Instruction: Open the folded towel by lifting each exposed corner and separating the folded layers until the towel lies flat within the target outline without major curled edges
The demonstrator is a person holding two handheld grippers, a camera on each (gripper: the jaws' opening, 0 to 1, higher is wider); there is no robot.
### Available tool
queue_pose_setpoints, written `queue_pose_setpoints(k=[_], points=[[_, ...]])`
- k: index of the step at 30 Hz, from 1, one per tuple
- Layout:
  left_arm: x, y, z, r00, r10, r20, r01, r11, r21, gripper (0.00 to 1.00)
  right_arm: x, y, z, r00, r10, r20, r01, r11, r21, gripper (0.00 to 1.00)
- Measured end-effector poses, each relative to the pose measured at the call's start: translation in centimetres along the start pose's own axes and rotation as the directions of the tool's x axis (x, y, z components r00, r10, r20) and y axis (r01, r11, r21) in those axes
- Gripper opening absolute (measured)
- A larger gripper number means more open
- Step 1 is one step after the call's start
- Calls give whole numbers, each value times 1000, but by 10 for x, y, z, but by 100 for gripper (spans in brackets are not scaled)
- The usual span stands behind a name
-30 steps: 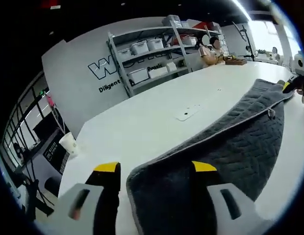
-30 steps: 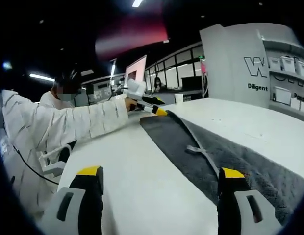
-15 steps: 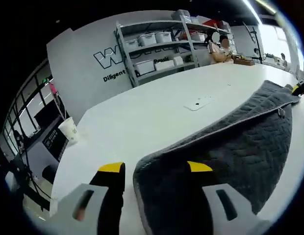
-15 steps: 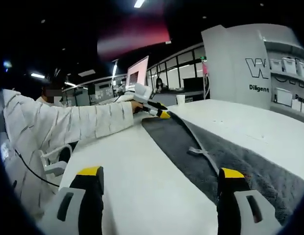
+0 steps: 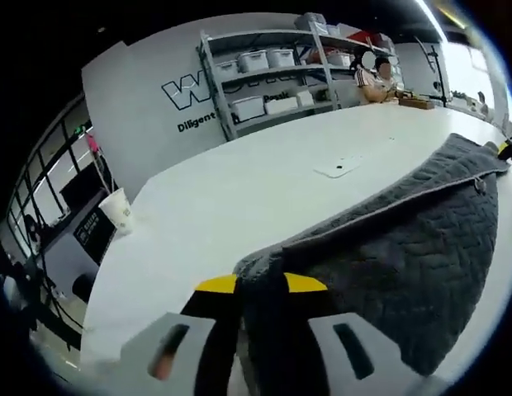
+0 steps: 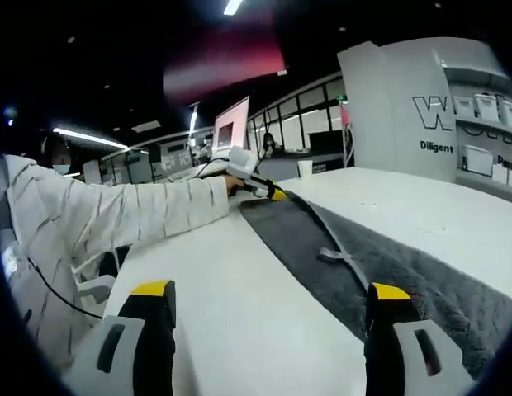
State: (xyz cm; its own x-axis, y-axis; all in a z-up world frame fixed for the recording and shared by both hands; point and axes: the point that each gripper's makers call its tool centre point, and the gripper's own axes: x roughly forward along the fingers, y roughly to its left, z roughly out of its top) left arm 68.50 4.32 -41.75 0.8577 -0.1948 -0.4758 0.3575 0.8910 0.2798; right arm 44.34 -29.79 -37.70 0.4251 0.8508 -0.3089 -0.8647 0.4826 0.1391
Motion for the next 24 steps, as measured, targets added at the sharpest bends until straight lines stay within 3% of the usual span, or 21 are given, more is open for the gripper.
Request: queue_pose_setpoints(k=[6,24], points=[[-3,-4,0,999,25,-20,-23,993,113,7,-1,-1,-2,1000,-5,-7,5,1000,0,95],[-30,-10,8,999,35,-10,-34,992,123,6,0,-1,-6,1000,-12,-27,11,1000,-12,95]])
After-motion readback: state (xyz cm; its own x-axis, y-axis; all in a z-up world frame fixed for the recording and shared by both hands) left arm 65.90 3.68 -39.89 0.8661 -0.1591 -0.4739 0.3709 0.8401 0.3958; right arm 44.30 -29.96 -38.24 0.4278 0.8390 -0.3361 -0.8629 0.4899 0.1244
